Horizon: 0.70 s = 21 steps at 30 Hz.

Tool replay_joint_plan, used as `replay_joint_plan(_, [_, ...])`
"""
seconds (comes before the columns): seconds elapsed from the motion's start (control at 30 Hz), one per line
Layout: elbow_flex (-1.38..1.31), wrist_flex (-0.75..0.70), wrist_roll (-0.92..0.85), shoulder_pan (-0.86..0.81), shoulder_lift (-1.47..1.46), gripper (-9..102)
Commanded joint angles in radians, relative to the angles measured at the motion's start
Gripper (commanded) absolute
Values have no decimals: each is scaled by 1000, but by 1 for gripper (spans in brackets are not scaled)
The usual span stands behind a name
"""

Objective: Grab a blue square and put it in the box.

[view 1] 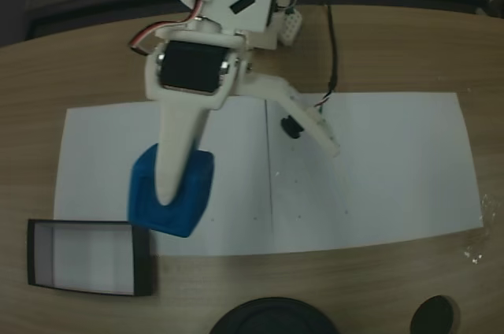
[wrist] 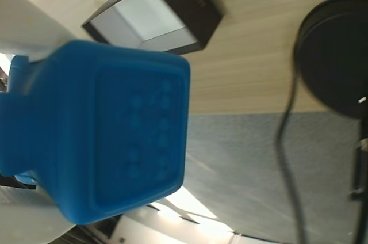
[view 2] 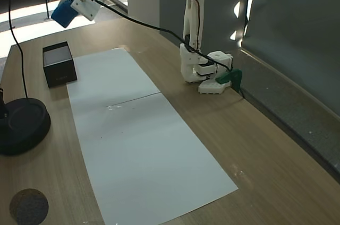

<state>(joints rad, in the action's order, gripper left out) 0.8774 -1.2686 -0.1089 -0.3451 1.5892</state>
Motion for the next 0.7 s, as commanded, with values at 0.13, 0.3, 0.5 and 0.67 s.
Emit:
replay_joint_plan(0.13, [-273,149,-18,-244,-288,13])
replay_joint_plan(0.3, [-439,146,-18,-264,-531,15])
replay_joint_plan(0.5, [-560,144,-18,-261,-726,14])
replay_joint_plan(0.67, [-597,146,-17,-262,-815,15])
